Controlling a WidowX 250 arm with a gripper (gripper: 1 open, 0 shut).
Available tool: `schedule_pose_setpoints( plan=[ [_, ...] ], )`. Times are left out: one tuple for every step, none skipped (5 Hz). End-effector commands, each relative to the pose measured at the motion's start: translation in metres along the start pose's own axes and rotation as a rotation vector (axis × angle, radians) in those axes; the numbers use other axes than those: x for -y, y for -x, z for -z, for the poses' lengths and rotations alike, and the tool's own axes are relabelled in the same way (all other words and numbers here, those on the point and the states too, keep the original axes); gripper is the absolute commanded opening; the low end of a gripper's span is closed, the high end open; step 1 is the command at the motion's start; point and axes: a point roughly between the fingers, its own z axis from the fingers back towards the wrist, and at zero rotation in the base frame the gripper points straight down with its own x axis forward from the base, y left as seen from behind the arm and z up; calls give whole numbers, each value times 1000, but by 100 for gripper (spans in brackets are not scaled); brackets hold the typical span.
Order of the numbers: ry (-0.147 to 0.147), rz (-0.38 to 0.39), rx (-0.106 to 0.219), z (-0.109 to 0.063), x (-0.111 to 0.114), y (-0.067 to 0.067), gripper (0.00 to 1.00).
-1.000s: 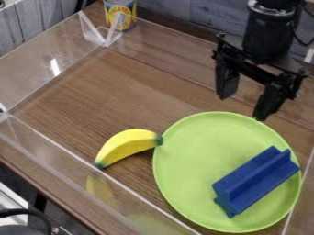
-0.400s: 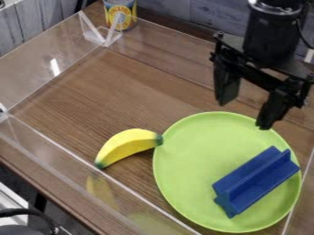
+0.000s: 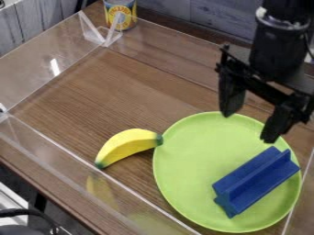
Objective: Put the blue object in the green plate
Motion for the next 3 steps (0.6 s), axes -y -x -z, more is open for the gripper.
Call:
schedule_pose_setpoints(
  plan=[
    [1,45,67,-9,8,6,100],
    [-3,58,78,1,12,8,100],
    [-11,75,89,13,15,9,100]
  ],
)
